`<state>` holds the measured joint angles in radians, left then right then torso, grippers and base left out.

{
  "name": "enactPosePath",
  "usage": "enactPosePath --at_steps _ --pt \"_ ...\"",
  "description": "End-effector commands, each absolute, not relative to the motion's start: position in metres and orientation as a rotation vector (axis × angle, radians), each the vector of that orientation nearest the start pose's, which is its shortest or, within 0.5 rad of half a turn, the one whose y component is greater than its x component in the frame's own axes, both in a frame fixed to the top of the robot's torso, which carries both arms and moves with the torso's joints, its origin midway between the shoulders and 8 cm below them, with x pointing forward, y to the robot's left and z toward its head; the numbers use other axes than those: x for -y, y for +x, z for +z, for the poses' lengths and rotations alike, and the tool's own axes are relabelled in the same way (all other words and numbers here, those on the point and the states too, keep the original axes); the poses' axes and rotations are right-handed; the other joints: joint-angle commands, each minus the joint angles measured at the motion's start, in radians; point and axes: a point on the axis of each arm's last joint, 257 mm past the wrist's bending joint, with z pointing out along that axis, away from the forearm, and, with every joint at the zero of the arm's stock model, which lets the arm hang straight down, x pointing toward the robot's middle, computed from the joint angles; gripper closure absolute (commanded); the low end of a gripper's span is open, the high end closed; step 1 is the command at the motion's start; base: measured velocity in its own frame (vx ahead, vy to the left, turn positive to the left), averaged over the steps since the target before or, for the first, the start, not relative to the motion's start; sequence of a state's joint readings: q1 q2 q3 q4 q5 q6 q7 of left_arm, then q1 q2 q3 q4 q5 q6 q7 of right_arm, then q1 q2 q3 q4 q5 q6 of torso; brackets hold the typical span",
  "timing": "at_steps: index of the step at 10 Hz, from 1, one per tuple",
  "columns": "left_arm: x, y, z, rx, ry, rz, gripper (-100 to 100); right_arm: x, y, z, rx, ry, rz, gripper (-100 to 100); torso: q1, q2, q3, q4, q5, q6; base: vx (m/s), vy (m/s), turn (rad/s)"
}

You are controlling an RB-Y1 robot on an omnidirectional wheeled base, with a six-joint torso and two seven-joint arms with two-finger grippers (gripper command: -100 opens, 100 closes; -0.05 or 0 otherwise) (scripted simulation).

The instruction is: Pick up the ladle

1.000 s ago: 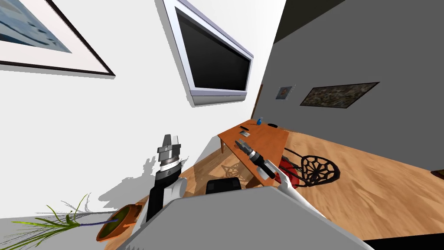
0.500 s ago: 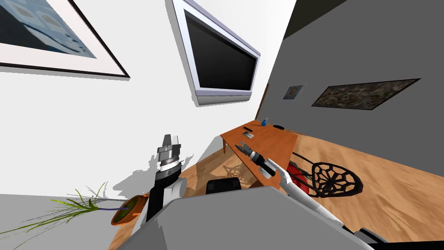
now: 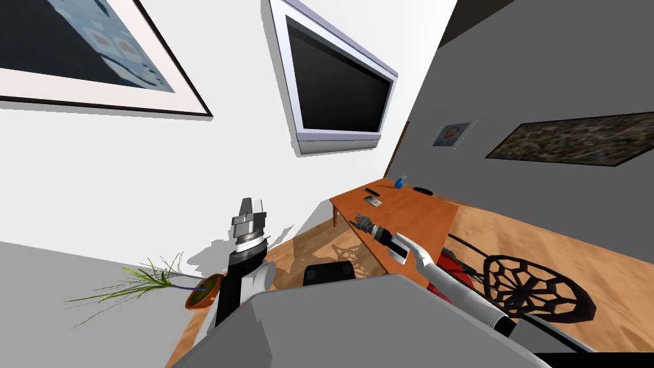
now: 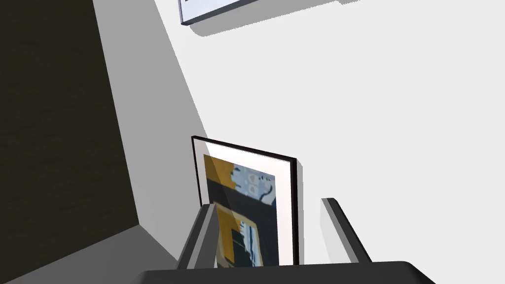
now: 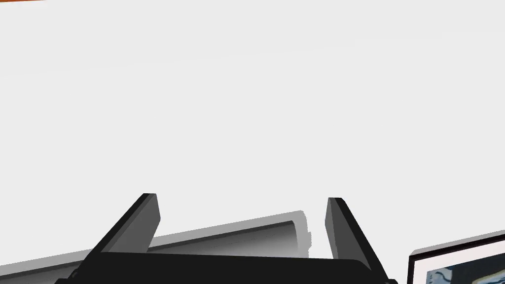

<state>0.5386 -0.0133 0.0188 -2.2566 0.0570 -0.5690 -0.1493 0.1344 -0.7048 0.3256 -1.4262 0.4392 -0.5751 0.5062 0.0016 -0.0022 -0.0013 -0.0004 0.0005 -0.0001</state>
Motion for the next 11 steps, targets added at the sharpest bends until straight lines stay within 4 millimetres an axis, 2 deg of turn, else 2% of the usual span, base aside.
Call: enactPosePath --at_steps 1,2,5,6,8,11 --pt "-0.298 0.331 0.015 -0.594 -0.637 -1.165 0 0.248 0.415 -0.326 -1.729 -0.501 0.493 -100 0.0 0.0 0.0 0.0 0.0 0.0 0.024 0.009 0.084" --pt "-0.298 0.331 0.015 -0.594 -0.637 -1.164 0 0.264 0.411 -0.346 -1.773 -0.563 0.432 -100 -0.001 0.001 0.0 0.0 0.0 0.001 0.023 0.013 0.111" --pt "-0.298 0.331 0.015 -0.594 -0.637 -1.164 0 0.296 0.403 -0.378 -1.844 -0.689 0.319 -100 0.0 0.0 0.0 0.0 0.0 0.001 0.029 0.015 0.13" --pt "-0.298 0.331 0.015 -0.594 -0.637 -1.164 0 0.302 0.401 -0.383 -1.859 -0.684 0.31 -100 -0.001 0.001 0.0 0.0 0.0 0.001 0.015 0.007 0.073" --pt "-0.298 0.331 0.015 -0.594 -0.637 -1.164 0 0.334 0.391 -0.408 -1.917 -0.804 0.207 -100 -0.001 0.001 0.001 0.0 0.0 0.001 0.022 0.017 0.155" --pt "-0.298 0.331 0.015 -0.594 -0.637 -1.164 0 0.365 0.379 -0.429 -1.978 -0.849 0.137 -100 0.0 0.001 0.0 0.0 0.0 0.001 0.022 0.008 0.085"
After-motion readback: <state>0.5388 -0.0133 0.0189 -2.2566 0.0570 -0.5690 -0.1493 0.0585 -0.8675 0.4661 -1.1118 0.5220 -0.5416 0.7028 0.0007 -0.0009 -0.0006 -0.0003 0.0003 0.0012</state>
